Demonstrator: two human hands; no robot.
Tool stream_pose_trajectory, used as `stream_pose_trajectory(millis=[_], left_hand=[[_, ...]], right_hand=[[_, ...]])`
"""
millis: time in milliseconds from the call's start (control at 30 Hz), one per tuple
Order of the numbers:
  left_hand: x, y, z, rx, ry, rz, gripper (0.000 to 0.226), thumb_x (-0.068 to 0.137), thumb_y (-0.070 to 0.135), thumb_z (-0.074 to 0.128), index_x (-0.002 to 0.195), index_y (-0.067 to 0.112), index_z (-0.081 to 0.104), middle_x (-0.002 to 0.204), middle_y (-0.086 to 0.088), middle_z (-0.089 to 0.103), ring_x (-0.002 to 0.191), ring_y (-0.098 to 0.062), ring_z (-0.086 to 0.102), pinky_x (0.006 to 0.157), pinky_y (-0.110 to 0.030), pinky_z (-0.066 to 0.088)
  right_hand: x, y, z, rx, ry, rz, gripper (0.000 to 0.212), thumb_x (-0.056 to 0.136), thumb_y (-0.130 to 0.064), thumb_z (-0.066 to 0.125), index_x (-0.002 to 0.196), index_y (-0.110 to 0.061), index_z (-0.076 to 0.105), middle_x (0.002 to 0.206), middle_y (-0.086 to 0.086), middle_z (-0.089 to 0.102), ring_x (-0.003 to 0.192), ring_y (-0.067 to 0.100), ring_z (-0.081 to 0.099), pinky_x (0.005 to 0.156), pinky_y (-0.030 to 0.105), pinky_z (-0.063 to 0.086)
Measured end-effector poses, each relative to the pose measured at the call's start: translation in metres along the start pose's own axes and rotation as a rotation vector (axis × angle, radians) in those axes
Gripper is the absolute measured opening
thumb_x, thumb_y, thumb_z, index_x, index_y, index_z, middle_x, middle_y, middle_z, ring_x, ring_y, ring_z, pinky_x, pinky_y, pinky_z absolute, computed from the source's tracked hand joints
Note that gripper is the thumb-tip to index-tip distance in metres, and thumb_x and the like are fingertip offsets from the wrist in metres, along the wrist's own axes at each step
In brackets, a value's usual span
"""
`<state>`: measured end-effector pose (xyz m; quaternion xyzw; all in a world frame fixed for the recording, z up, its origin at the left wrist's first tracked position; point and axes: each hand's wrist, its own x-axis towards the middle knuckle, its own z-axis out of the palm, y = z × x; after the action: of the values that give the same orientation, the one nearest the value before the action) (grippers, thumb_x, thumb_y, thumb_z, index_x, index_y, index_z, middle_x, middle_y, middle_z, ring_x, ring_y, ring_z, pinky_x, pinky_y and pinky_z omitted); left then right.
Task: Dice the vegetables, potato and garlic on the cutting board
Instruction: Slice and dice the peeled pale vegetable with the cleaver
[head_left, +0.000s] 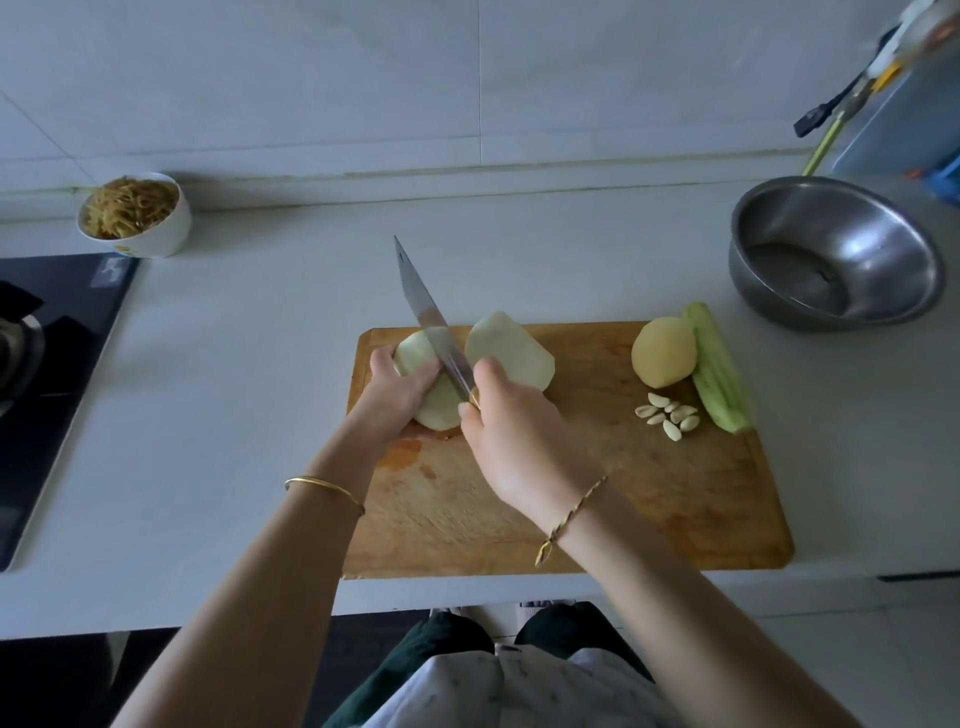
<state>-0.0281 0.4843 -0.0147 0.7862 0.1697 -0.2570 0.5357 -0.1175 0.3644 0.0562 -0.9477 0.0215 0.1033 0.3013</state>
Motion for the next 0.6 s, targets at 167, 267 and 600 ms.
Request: stream_pose_trajectory(millis=[167,267,600], left_hand=[[-0.003,0.001,0.001,-0.021,0.001,0.0,0.053,0.095,0.034,0.055,0.138,0.025,0.026,0.101,0.001,0.048,0.089,-0.024,0.062,0.061,-0.044,0.06],[-0.005,0.002,0.001,-0.014,0.007,-0.006,0.053,0.095,0.035,0.055,0.138,0.025,0.026,0.104,-0.001,0.048,0.092,-0.026,0.062,0.063,-0.046,0.06],[-0.004,0.002,-0.001,0.003,0.007,-0.008,0.051,0.1,0.034,0.043,0.145,0.026,0.021,0.122,-0.008,0.047,0.097,-0.029,0.061,0.073,-0.049,0.058]], right_hand=[[0.002,0.004,0.0,0.087,-0.002,0.042,0.013,0.101,-0.025,0.038,0.095,-0.019,0.029,0.069,-0.002,0.044,0.045,0.013,0.041,0.04,0.03,0.04],[0.003,0.005,-0.001,0.107,-0.016,0.04,0.014,0.101,-0.025,0.038,0.093,-0.018,0.03,0.069,-0.001,0.044,0.045,0.013,0.041,0.042,0.032,0.043],[0.015,-0.007,-0.009,0.05,-0.094,0.083,0.007,0.102,-0.022,0.034,0.1,-0.016,0.034,0.075,0.003,0.049,0.045,0.015,0.045,0.041,0.032,0.042]])
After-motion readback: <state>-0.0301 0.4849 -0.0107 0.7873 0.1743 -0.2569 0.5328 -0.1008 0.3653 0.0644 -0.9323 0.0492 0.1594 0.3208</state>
